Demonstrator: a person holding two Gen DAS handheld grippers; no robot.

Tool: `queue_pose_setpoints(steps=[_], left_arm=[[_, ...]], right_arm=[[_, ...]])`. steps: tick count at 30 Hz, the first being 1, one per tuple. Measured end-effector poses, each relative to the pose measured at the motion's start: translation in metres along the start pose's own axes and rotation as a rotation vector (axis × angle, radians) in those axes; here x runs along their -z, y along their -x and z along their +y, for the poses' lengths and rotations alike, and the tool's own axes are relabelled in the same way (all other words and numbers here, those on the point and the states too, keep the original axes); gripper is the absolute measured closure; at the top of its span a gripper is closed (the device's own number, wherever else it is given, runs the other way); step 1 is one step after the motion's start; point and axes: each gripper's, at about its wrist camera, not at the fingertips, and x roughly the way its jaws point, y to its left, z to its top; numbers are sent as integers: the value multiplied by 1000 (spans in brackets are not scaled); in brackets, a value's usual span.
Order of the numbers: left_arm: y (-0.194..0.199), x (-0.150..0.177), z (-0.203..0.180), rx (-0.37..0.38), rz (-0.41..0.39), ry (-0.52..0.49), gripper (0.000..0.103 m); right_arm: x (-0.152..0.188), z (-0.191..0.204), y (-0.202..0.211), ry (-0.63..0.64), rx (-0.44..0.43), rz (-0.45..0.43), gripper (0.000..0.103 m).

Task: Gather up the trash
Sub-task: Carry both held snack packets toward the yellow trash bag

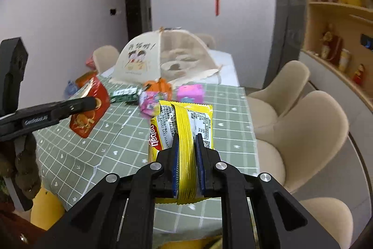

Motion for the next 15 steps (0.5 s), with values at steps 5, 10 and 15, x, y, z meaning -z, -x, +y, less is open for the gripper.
queue_pose_setpoints(steps=[5,10,15], left_arm=[[3,9,-49,52,-3,-52,85],[-4,24,-100,118,25,-110,85],[-12,43,-147,177,55,-174,85]], right_arm=[[20,-34,47,-44,88,-41,89],[49,-67,87,-95,175,-48,89],[79,-94,120,-158,242,-45,89]])
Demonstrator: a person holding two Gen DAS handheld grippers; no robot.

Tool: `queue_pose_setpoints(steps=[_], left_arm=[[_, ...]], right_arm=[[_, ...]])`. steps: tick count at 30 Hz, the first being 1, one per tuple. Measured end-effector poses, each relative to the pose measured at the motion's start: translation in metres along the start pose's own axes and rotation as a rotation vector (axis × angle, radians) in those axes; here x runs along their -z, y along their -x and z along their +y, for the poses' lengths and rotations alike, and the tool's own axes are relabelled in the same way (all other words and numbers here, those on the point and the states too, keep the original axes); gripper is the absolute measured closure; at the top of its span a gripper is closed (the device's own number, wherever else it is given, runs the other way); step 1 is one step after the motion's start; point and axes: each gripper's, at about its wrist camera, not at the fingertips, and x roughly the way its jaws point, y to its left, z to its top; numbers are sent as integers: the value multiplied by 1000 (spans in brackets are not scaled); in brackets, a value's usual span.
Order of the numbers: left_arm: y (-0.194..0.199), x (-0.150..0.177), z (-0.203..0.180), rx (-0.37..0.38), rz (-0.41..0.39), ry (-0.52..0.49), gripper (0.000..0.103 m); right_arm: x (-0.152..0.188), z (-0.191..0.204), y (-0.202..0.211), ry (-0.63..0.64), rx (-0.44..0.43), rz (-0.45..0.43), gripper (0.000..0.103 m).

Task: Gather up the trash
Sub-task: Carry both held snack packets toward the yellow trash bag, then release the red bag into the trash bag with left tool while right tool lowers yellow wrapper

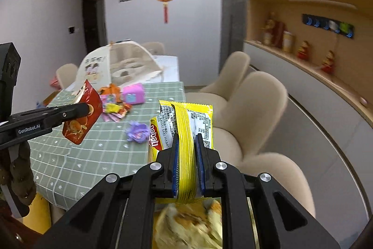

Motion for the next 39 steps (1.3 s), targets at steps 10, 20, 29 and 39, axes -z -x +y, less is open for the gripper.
queue_pose_setpoints(steps=[10,20,29,39], left_arm=[[-38,25,-62,116,89,-61,85],[-78,47,-85,253,226,-78,85],[-124,62,-99,305,315,-90,84],[-149,70,-80,304,379,-29,55]], right_arm=[[35,-51,35,-86,111,3,89],[56,-74,47,-158,165,4,89],[66,-80,40,-185,178,25,89],[73,-91,18,-225,169,67,89]])
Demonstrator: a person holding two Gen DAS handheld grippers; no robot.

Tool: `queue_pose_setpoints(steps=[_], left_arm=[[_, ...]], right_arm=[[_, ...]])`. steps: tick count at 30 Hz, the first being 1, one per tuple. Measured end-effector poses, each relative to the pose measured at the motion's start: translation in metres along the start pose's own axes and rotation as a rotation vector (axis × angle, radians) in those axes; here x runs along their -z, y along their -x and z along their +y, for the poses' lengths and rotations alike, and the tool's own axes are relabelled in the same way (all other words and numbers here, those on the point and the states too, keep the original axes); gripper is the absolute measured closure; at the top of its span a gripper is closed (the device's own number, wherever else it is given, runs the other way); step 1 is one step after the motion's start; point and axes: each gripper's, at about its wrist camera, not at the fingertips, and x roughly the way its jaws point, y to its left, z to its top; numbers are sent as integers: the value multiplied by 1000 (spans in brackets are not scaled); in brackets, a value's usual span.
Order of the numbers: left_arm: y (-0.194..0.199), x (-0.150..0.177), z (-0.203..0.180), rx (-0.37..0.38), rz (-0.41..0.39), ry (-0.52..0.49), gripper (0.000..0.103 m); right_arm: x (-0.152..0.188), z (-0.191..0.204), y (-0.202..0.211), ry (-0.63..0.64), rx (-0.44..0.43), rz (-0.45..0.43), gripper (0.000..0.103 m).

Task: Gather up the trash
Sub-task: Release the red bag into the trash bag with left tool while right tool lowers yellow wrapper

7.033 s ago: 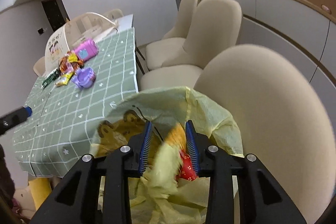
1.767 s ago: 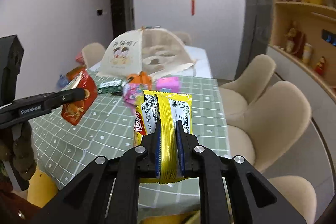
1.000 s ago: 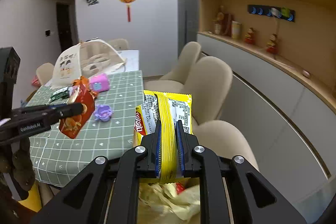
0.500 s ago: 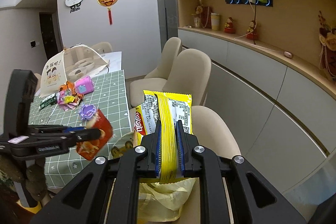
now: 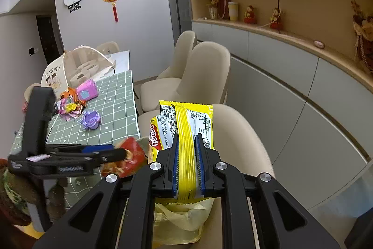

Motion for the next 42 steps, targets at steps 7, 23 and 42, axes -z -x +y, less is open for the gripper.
queue_pose_setpoints(steps=[7,23,42], left_arm=[[24,0,24,-7,-26,58,48],[84,27,72,-116,-74,121,48],[123,56,156,-189,-115,295,48]], right_arm=[[-3,13,-34,28,-23,37,89],[27,45,-117,43,-88,204,88],[13,59,-110,63,31,232,30]])
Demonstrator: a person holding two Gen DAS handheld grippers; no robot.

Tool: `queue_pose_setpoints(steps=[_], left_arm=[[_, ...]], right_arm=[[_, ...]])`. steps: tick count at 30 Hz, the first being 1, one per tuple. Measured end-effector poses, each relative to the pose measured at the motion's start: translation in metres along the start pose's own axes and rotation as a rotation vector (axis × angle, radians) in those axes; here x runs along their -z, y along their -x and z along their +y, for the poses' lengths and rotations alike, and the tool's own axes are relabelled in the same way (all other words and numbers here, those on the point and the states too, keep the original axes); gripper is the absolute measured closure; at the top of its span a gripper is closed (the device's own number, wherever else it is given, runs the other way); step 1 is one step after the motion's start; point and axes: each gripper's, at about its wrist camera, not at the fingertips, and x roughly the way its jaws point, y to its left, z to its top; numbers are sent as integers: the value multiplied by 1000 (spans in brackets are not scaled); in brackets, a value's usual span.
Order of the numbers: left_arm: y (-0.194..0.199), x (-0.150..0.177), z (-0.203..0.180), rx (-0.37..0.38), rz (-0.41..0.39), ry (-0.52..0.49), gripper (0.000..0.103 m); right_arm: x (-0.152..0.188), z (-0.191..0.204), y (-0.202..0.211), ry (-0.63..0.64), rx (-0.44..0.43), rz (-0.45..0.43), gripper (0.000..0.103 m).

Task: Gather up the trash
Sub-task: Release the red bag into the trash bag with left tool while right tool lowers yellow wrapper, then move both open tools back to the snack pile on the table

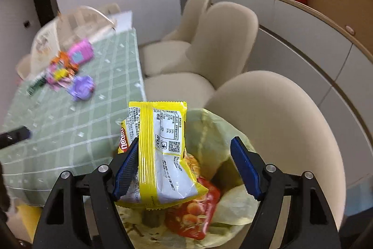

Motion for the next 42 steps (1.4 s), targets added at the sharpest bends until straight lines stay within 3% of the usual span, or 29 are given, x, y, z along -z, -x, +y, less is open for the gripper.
queue_pose_setpoints(steps=[7,15,19,25,29,32,38,42], left_arm=[[3,-1,22,-27,-6,43,48],[-4,2,15,-8,9,34,48],[-7,1,8,9,6,29,48],[-10,3,6,23,11,33,47],[-7,2,15,15,-1,44,47],[-4,0,31,-1,-8,55,47],[4,-16,81,-52,-18,73,47],[17,-39,126,-101,-52,53,47]], right_arm=[[27,3,-46,58,43,143,30],[47,3,-36,146,32,234,30],[39,-11,-10,58,-68,177,30],[23,-25,16,-46,-84,-5,30],[9,-18,16,-94,-175,-29,30],[-3,5,16,-48,-218,-21,30],[-34,79,17,105,-213,-109,30],[-62,129,-6,134,-280,-97,30]])
